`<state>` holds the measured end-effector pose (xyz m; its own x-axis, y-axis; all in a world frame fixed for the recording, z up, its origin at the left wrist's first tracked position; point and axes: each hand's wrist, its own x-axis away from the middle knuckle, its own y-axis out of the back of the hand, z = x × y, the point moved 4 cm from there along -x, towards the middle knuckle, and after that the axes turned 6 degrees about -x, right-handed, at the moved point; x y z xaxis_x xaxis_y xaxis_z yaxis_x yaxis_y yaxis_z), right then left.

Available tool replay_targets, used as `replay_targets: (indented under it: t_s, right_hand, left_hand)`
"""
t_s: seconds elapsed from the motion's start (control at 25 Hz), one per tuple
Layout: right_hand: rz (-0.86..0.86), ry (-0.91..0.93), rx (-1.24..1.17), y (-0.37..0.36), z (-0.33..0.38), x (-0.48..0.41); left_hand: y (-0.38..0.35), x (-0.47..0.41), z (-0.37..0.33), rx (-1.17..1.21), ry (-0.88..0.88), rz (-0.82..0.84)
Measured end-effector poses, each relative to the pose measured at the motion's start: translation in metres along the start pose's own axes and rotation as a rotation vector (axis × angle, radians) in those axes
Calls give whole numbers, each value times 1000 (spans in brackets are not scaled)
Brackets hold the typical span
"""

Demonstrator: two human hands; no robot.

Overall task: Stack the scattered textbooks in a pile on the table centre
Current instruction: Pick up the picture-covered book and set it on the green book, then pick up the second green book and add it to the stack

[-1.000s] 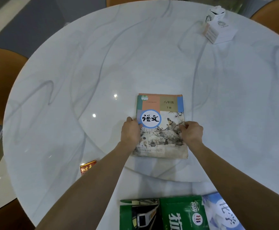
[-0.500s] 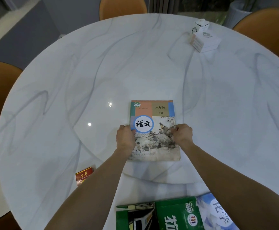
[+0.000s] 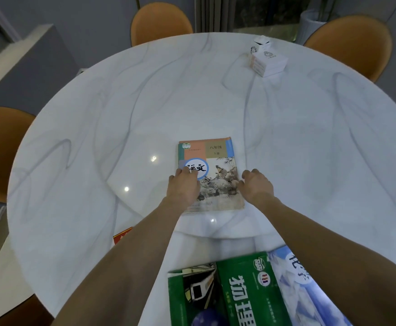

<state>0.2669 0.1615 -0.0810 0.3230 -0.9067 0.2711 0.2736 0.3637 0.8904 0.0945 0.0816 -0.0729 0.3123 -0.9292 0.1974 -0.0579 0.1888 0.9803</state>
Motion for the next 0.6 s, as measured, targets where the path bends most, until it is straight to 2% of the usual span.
replay_targets:
  t_s: [0.2, 0.6]
  right_hand:
    - [-108, 43, 125, 13, -18, 47]
    - [-176, -169, 127, 7, -98, 153]
  left_hand:
    - [18, 24, -47, -85, -194, -45]
    - [5, 79, -134, -221, -546, -57]
